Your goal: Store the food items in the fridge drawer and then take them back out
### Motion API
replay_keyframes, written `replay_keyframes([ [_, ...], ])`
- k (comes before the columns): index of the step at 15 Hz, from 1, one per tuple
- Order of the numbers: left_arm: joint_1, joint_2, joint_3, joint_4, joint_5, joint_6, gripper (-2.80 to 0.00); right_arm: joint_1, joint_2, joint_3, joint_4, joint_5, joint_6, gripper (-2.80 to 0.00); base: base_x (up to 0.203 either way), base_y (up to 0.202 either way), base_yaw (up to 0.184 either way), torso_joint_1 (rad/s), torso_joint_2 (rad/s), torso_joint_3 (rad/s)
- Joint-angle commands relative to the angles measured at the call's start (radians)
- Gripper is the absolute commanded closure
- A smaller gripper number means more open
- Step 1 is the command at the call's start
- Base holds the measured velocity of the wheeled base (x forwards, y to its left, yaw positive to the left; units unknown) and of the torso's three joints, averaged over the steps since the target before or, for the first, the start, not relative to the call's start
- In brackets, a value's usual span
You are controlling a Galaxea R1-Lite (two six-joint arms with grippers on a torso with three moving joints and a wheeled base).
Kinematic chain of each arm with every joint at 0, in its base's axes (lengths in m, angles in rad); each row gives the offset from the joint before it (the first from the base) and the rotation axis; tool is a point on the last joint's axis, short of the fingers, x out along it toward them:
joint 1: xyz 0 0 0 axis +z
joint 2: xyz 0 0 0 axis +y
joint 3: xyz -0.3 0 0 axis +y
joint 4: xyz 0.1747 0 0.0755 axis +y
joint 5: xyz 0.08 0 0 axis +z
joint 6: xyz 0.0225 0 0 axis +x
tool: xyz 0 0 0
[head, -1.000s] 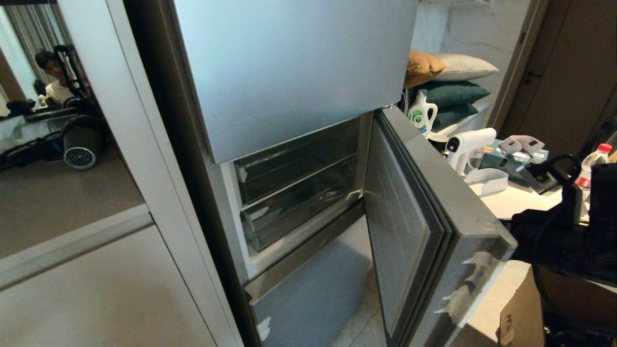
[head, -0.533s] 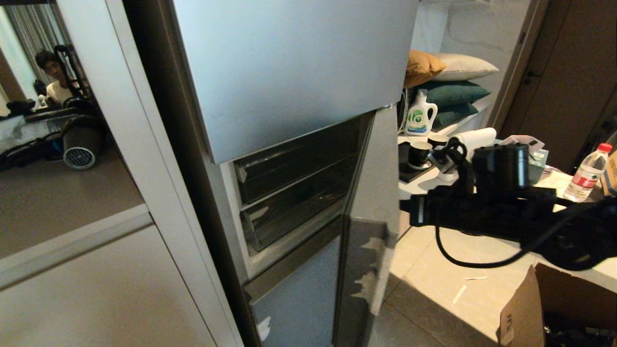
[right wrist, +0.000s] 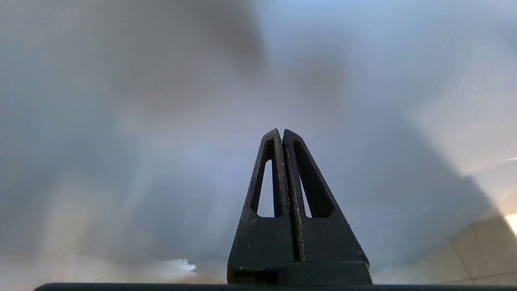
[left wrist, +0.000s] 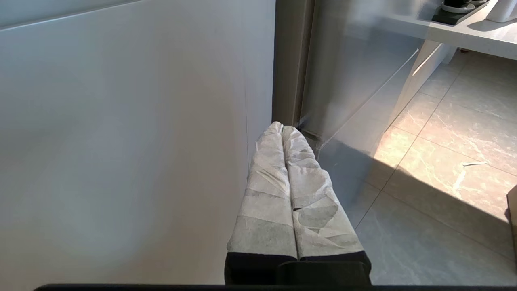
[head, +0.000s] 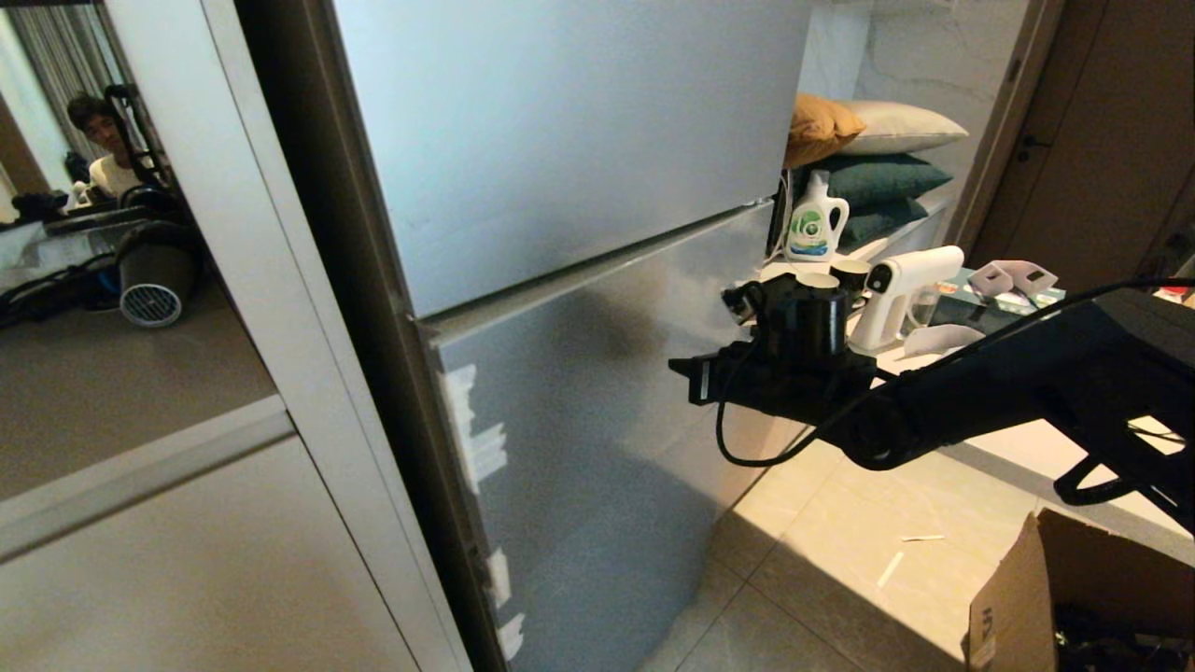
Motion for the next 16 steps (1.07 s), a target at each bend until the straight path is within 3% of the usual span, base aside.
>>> replay_keyframes([
  [1, 0.000, 0.000, 0.000, 0.000, 0.000, -0.001, 0.00, 0.016, -0.076, 0.084, -0.004, 0.000, 0.001, 0.00, 0.000, 0.000, 0.000, 0.000, 0.00, 0.000],
  [4, 0.000, 0.000, 0.000, 0.000, 0.000, 0.000, 0.00, 0.052, -0.349, 0.327, -0.006, -0.012, -0.003, 0.00, 0.000, 0.000, 0.000, 0.000, 0.00, 0.000],
  [7, 0.000, 0.000, 0.000, 0.000, 0.000, 0.000, 0.00, 0.082, -0.686, 0.604, -0.005, -0.081, -0.005, 0.00, 0.000, 0.000, 0.000, 0.000, 0.00, 0.000],
  [9, 0.000, 0.000, 0.000, 0.000, 0.000, -0.001, 0.00, 0.092, -0.912, 0.790, -0.004, -0.182, -0.006, 0.00, 0.000, 0.000, 0.000, 0.000, 0.00, 0.000],
  [12, 0.000, 0.000, 0.000, 0.000, 0.000, 0.001, 0.00, 0.083, -1.224, 0.966, 0.033, -0.400, -0.005, 0.00, 0.000, 0.000, 0.000, 0.000, 0.00, 0.000],
  [13, 0.000, 0.000, 0.000, 0.000, 0.000, -0.001, 0.00, 0.038, -1.300, 1.005, 0.062, -0.461, -0.008, 0.00, 0.000, 0.000, 0.000, 0.000, 0.00, 0.000],
  [16, 0.000, 0.000, 0.000, 0.000, 0.000, 0.000, 0.00, -0.239, -1.465, 1.093, 0.129, -0.552, -0.053, 0.00, 0.000, 0.000, 0.000, 0.000, 0.00, 0.000],
])
